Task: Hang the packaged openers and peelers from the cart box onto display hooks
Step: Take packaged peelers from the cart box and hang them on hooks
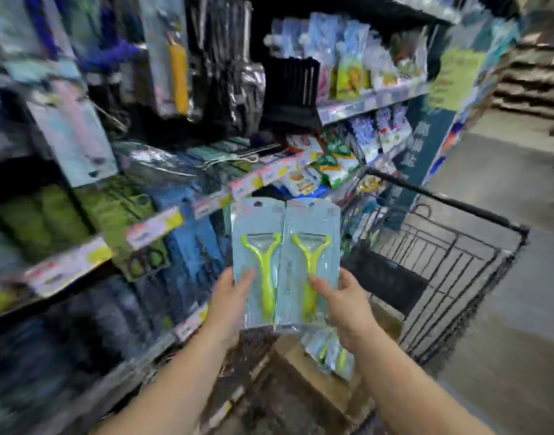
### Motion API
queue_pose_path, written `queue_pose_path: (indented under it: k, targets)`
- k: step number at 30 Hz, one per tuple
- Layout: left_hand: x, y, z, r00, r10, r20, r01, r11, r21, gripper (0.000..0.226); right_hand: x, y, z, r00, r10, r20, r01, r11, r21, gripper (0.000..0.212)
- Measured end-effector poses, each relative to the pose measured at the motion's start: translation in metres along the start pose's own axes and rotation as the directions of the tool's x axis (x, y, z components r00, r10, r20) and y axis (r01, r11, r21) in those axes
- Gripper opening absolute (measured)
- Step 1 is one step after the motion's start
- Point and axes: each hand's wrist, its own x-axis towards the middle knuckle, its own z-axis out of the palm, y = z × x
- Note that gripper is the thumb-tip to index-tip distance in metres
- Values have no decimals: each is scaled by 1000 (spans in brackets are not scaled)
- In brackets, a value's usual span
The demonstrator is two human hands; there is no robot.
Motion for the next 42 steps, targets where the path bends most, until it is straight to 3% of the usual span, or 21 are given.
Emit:
queue_pose_path:
  k: [4,8,13,16,19,22,24,27,29,31,42]
  targets:
    - [-69,43,-100,969,130,-212,-132,991,4,12,-66,-27,79,971,-58,230,58,998,5,27]
    - [-137,83,-197,878,207,-431,-248,968,-40,4,-126,-47,167,884,-138,446,156,988,-2,29]
    - [-223,117,-338,729,272,-628,-294,953,71,11,-226,-69,288,692,-212,690,223,972,75,27]
    - [-282,136,-432,702,194,-685,-340,937,-83,11,-301,-77,367,544,-232,807,228,966,125,31]
    - [-338,151,-528,654,182,-734,-402,906,-134,14,-380,-77,448,456,-287,843,217,954,208,28]
    - [-386,167,-614,579,257,-773,-452,891,-43,18,-456,-74,522,397,-320,860,210,944,254,33]
    - [-414,175,-663,543,277,-793,-437,899,15,25,-499,-70,563,391,-342,854,191,938,288,40]
    - [-450,185,-720,517,328,-791,-449,890,76,9,-550,-69,605,398,-358,845,208,932,297,66]
    - [-464,189,-748,533,329,-780,-441,894,75,17,-573,-71,623,392,-363,845,216,929,299,82]
    - [-469,187,-774,540,323,-777,-454,889,54,13,-590,-73,637,384,-381,841,250,920,303,84]
    - [-506,193,-840,396,296,-869,-591,807,5,14,-653,-112,676,291,-524,801,378,832,407,81]
